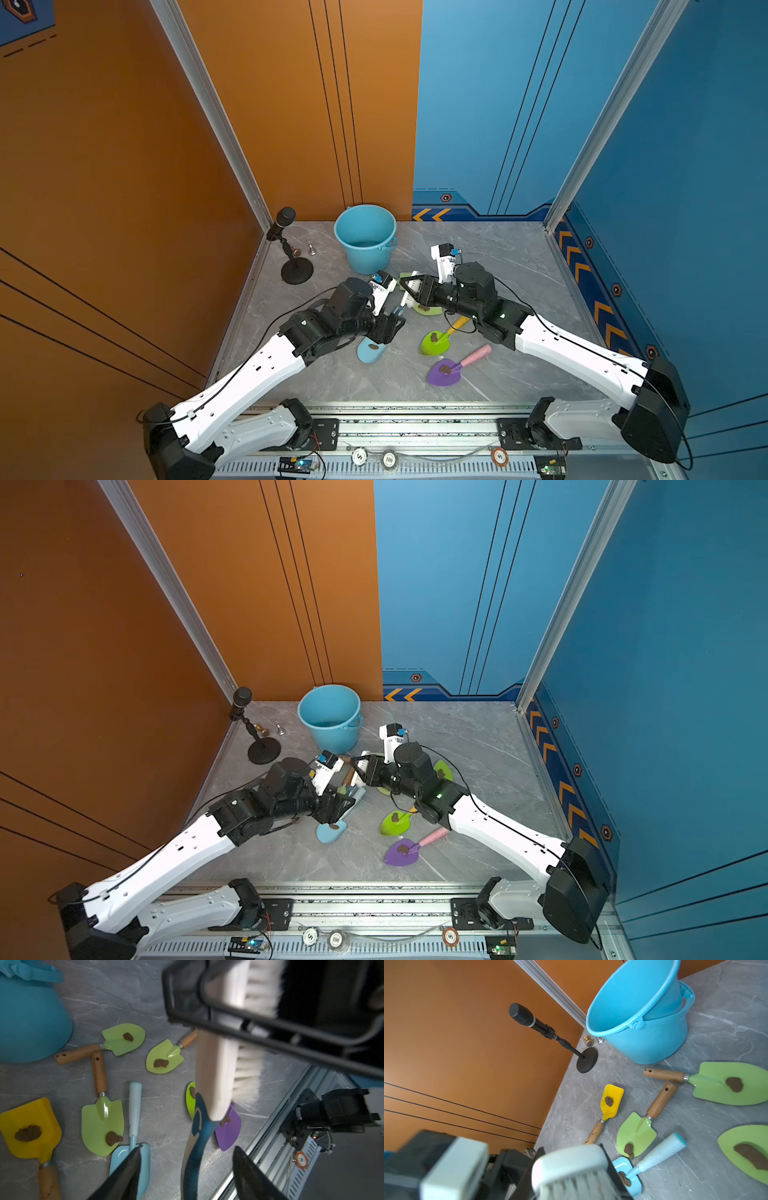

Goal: Brush the soil off the hand trowel and place it into the bucket
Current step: Adjust the brush.

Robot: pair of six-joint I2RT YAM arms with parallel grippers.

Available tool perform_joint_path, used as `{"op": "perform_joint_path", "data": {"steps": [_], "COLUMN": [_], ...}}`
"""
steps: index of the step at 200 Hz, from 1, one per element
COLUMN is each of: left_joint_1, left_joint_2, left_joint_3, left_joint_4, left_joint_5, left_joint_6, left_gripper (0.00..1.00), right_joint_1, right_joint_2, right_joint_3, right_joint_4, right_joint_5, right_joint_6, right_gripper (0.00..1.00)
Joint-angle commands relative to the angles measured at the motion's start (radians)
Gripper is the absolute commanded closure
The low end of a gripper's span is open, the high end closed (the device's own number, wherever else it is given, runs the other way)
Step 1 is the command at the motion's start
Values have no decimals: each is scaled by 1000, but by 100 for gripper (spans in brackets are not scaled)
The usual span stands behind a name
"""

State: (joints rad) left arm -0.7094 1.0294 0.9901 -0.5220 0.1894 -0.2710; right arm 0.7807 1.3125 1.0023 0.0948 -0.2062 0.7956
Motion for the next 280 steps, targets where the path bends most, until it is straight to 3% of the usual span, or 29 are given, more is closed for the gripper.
{"op": "perform_joint_path", "data": {"steps": [1, 22, 36, 94, 138, 214, 243, 280], "left_joint_1": [100, 172, 179, 177, 177, 253, 307, 292], "left_joint_2": [-31, -13, 3, 88, 102, 51, 48, 88], "left_joint_3": [-9, -18, -16, 29, 33, -34, -76, -71], "left_joint_4": [78, 109, 101, 100, 112, 243, 312, 323], "left_joint_5": [307, 535, 625, 702, 657, 552, 610, 728], "left_joint_6": [21, 19, 53, 120, 135, 64, 26, 4], "left_gripper": [16, 15, 15, 21, 31, 25, 30, 37], "right_joint_1": [-52, -116, -140, -185, -191, -195, -196, -192], "right_joint_2": [17, 28, 31, 69, 49, 51, 58, 83], "right_joint_3": [62, 68, 58, 86, 112, 133, 142, 167], "right_joint_4": [-1, 50, 116, 285, 263, 259, 243, 252], "right_joint_5": [-95, -217, -302, -607, -657, -678, -677, -674], "right_joint_6": [-88, -97, -98, -4, -14, -25, -38, -36], "right_gripper": [83, 83, 83, 84, 84, 84, 84, 84]}}
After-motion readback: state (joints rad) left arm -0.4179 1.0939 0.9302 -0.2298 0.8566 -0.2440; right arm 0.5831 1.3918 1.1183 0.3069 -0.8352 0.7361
